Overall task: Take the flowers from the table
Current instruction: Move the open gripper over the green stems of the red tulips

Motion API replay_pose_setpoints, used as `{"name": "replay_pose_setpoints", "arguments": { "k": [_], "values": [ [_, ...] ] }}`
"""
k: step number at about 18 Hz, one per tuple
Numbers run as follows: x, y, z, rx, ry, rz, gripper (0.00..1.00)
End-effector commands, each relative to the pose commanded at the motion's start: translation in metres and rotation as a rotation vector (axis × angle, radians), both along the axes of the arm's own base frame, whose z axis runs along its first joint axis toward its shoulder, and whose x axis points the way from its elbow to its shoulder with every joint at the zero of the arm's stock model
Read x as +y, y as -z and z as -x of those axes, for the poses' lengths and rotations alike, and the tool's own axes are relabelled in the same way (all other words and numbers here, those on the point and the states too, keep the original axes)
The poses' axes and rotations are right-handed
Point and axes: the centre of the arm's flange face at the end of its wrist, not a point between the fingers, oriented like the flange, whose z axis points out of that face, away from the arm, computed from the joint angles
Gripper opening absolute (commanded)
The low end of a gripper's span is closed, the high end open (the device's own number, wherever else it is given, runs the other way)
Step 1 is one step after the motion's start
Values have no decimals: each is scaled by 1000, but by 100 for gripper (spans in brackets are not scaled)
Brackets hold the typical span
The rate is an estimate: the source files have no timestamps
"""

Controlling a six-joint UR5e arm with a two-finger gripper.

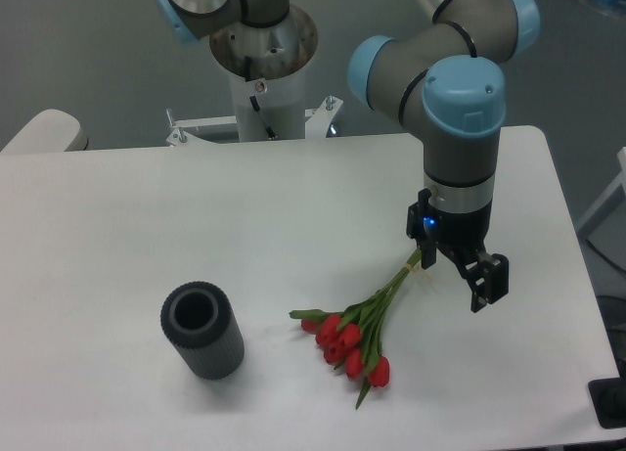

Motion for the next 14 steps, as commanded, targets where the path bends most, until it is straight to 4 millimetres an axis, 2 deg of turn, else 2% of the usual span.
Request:
{"name": "replay_pose_setpoints", "arguments": {
  "k": [6,10,12,14],
  "values": [
    [-2,10,-6,-19,-12,8,100],
    [-3,18,-11,-67,-148,-18,100],
    [8,21,-23,-80,-168,-22,100],
    [6,37,-29,-125,-250,-21,100]
  ]
}}
